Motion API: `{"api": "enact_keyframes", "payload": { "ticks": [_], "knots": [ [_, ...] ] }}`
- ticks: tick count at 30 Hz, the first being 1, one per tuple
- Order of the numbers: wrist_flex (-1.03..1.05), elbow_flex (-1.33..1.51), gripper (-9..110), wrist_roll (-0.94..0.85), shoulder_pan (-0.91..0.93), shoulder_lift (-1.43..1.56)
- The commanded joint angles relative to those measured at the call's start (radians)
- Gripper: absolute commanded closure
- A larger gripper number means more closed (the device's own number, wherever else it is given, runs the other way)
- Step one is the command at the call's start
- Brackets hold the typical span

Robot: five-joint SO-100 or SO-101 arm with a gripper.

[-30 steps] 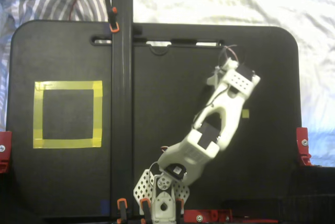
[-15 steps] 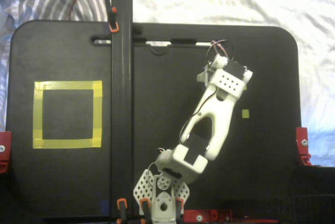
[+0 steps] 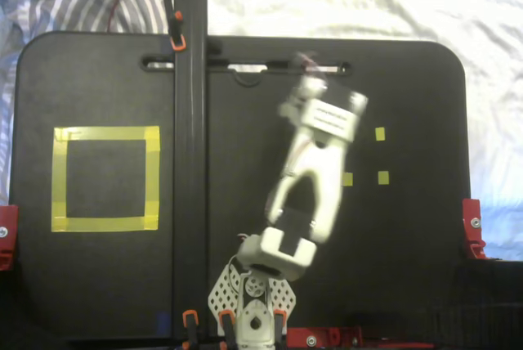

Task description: Grasp a block and put it in the designated area.

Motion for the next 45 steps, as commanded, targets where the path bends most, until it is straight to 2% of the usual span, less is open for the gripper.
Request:
{"api": "enact_keyframes", "payload": {
  "ticks": [1, 16, 29, 36, 45],
  "knots": [
    [0.0, -0.031, 85, 0.072, -0.083, 0.06],
    [-0.003, -0.031, 85, 0.509, -0.532, 0.06],
    [0.017, -0.031, 85, 0.792, -0.888, 0.052],
    [0.018, -0.031, 85, 0.897, -1.035, 0.012],
    [-0.008, -0.031, 85, 0.946, -1.109, -0.023]
  ]
}}
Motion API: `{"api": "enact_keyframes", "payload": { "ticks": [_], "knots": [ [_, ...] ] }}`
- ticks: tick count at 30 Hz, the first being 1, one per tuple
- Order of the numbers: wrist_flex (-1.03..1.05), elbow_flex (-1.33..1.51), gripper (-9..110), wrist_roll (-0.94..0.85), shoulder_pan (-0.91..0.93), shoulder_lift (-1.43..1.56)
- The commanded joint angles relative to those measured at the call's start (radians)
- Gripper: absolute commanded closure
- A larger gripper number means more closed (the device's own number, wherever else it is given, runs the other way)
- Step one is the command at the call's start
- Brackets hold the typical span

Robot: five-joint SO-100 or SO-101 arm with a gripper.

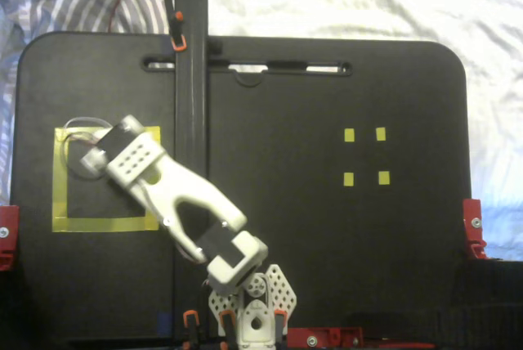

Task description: Grasp a block and put it in the designated area.

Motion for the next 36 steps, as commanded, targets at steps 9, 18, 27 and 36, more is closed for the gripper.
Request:
{"api": "enact_keyframes", "payload": {
  "ticks": [9, 18, 27, 36],
  "knots": [
    [-0.037, -0.031, 85, 0.031, -0.037, -0.043],
    [-0.032, -0.028, 85, 0.054, -0.08, -0.118],
    [-0.054, -0.028, 85, 0.054, -0.089, -0.189],
    [-0.11, -0.031, 84, 0.051, -0.08, -0.272]
  ]
}}
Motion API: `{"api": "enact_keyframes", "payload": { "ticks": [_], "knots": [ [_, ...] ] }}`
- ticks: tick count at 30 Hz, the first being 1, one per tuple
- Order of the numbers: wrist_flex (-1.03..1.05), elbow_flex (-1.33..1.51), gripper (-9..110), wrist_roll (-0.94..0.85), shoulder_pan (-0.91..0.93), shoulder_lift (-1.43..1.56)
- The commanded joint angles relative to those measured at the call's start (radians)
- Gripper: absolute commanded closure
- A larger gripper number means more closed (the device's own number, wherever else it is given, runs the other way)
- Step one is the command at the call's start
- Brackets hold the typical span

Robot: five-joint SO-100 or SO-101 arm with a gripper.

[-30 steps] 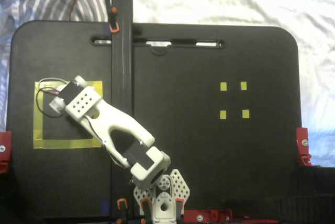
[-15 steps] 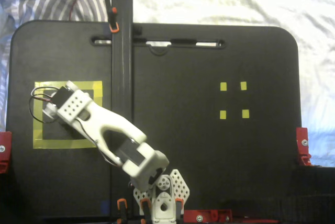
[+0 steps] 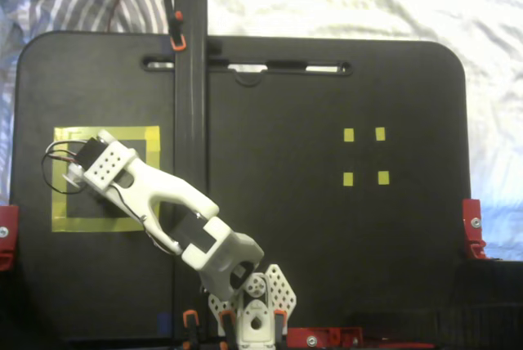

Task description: Grasp a block and put it in the designated area.

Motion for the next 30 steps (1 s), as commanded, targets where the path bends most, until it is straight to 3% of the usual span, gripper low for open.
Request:
{"api": "enact_keyframes", "payload": {
  "ticks": [1, 26, 30],
  "knots": [
    [-0.026, -0.018, 84, -0.002, 0.014, -0.021],
    [0.005, -0.02, 84, -0.012, 0.051, -0.011],
    [0.012, -0.02, 74, -0.021, 0.055, 0.003]
  ]
}}
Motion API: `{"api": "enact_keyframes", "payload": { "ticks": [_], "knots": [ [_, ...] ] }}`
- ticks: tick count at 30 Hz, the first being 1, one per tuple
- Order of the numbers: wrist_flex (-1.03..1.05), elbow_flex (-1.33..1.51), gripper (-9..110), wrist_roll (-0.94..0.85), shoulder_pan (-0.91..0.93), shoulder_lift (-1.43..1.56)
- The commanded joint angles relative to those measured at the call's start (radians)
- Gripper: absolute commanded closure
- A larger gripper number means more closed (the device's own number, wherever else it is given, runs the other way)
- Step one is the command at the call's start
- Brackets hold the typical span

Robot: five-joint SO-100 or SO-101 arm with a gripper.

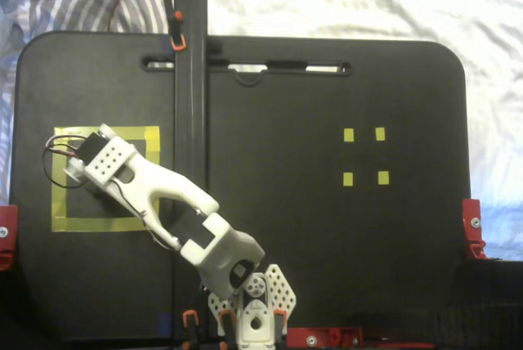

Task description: Grasp a block and put it in the designated area.

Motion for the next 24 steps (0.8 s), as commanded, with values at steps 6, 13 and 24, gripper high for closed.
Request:
{"api": "enact_keyframes", "payload": {
  "ticks": [6, 13, 24],
  "knots": [
    [0.023, -0.006, 69, -0.017, 0.023, 0.021],
    [0.023, -0.009, 69, -0.017, 0.023, 0.025],
    [0.074, -0.054, 69, -0.014, 0.014, 0.118]
  ]
}}
